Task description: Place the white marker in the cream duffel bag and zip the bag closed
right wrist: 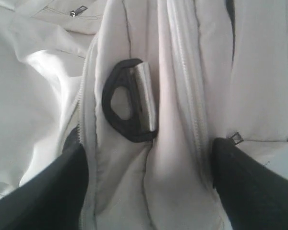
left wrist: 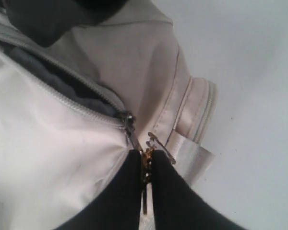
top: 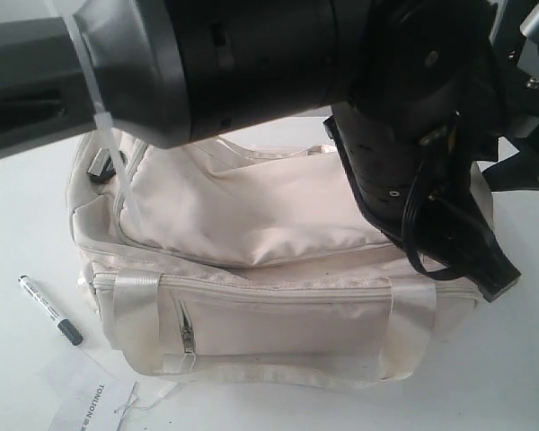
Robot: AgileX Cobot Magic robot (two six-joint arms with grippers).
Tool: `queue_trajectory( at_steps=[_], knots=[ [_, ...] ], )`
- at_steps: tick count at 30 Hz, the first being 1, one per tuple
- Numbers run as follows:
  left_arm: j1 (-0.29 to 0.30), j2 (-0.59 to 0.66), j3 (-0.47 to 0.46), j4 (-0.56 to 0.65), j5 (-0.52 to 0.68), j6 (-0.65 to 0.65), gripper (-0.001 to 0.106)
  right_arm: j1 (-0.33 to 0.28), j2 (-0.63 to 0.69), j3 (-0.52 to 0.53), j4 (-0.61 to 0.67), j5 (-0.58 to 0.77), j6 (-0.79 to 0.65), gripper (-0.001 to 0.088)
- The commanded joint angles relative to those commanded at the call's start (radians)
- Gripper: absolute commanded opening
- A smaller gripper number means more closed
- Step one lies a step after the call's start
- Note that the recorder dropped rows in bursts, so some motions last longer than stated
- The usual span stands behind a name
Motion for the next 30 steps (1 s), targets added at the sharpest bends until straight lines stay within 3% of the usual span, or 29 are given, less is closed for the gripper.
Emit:
queue_trajectory(
  at_steps=[7,8,9,12,13,30],
  knots=[
    [0.0,0.0,0.0,0.019,-0.054,-0.028,0.0,0.034,0.039,0.0,-0.005,-0.021,-0.012,0.0672],
    [0.0,0.0,0.0,0.007,-0.073,-0.031,0.0,0.034,0.039,0.0,-0.007,-0.04,-0.022,0.0624],
    [0.0,0.0,0.0,0.0,-0.082,-0.031,0.0,0.034,0.039,0.0,-0.007,-0.049,-0.024,0.0567],
    [0.0,0.0,0.0,-0.022,-0.116,-0.024,0.0,0.034,0.039,0.0,-0.013,-0.092,-0.031,0.0067],
    [-0.002,0.0,0.0,-0.029,-0.117,-0.024,0.0,0.034,0.039,0.0,-0.019,-0.114,-0.031,0.0003],
    [-0.06,-0.027,0.0,-0.033,-0.014,0.116,0.0,0.034,0.041,0.0,-0.017,-0.183,0.02,0.0]
  ],
)
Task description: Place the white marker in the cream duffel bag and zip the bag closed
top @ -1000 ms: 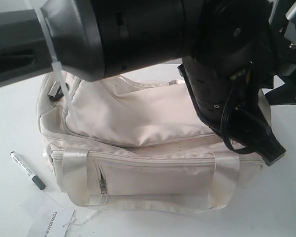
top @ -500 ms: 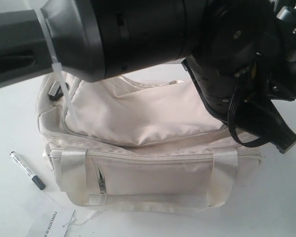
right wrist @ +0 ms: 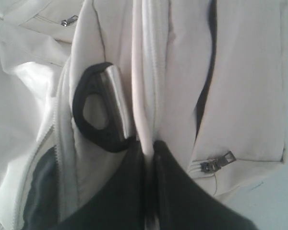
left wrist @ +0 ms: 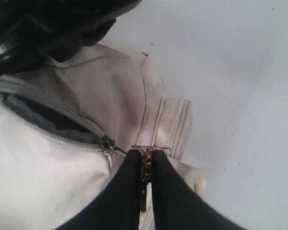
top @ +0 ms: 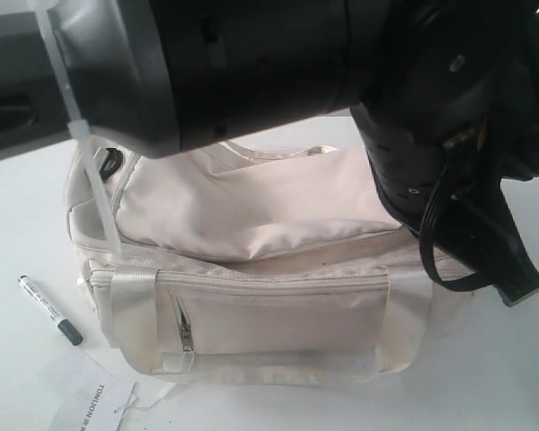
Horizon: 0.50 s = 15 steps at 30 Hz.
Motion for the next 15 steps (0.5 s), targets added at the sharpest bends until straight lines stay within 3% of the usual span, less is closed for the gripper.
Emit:
queue_trajectory(
  at_steps=[5,15],
  knots=[
    [0.0,-0.002,0.0,0.01,0.088,0.019,0.0,0.0,0.0,0.0,0.0,-0.016,0.012,0.0],
    [0.0,-0.009,0.0,-0.079,0.102,0.112,0.0,0.0,0.024,0.0,0.0,-0.031,0.036,0.0]
  ],
)
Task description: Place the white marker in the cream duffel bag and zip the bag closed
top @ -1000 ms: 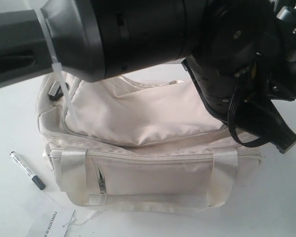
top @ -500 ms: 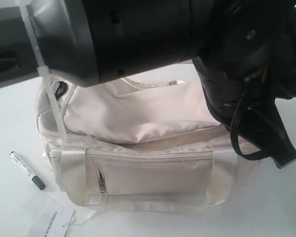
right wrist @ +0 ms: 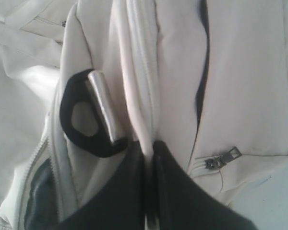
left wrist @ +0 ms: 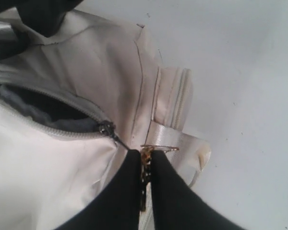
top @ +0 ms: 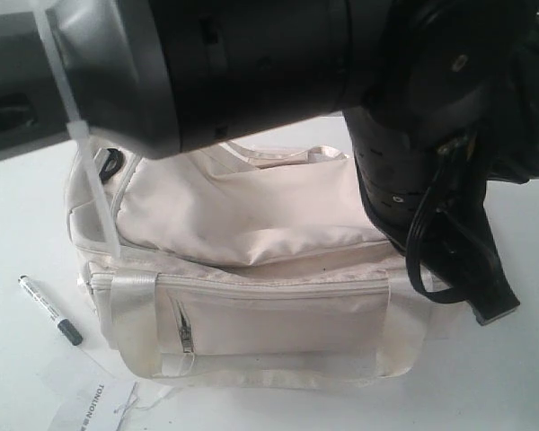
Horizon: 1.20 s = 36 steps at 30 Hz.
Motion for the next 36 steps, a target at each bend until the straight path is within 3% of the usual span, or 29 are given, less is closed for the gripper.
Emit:
queue_trajectory(
  at_steps=[14,16,26,36],
  knots=[
    [0.0,0.004,0.0,0.128,-0.049,-0.036,0.0,0.0,0.01,-0.002,0.004,0.04,-0.015,0.0003],
    [0.0,0.012,0.0,0.13,-0.049,-0.063,0.0,0.0,0.01,-0.002,0.004,0.04,-0.023,0.0046],
    [0.0,0.02,0.0,0.161,-0.083,-0.067,0.0,0.0,-0.042,-0.002,-0.01,0.072,-0.03,0.049],
    [0.0,0.02,0.0,0.169,-0.074,-0.067,0.0,0.0,-0.11,-0.004,0.031,0.174,-0.128,0.0522]
  ],
)
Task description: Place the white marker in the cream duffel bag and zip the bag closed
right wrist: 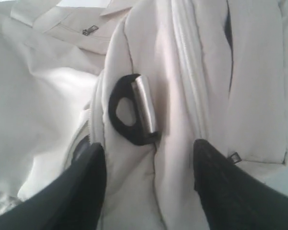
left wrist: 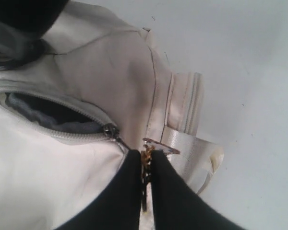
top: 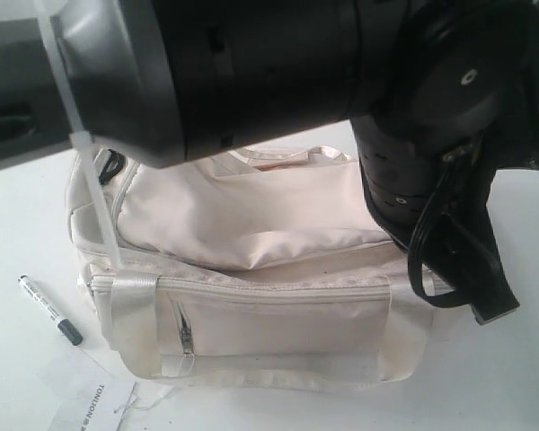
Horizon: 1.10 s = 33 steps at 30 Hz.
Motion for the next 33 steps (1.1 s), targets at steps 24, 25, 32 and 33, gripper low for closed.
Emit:
queue_trajectory(
  at_steps=[24,25,32,33],
  knots=[
    [0.0,0.0,0.0,0.002,-0.043,0.0,0.0,0.137,0.149,-0.107,-0.013,-0.022,-0.086,0.0608],
    [0.0,0.0,0.0,0.002,-0.049,0.0,0.0,0.141,0.158,-0.107,-0.019,-0.036,-0.086,0.0607],
    [0.0,0.0,0.0,0.002,-0.049,0.0,0.0,0.151,0.198,-0.107,-0.021,-0.101,-0.088,0.0415],
    [0.0,0.0,0.0,0.002,-0.049,0.0,0.0,0.151,0.198,-0.108,-0.021,-0.109,-0.093,0.0325]
  ],
)
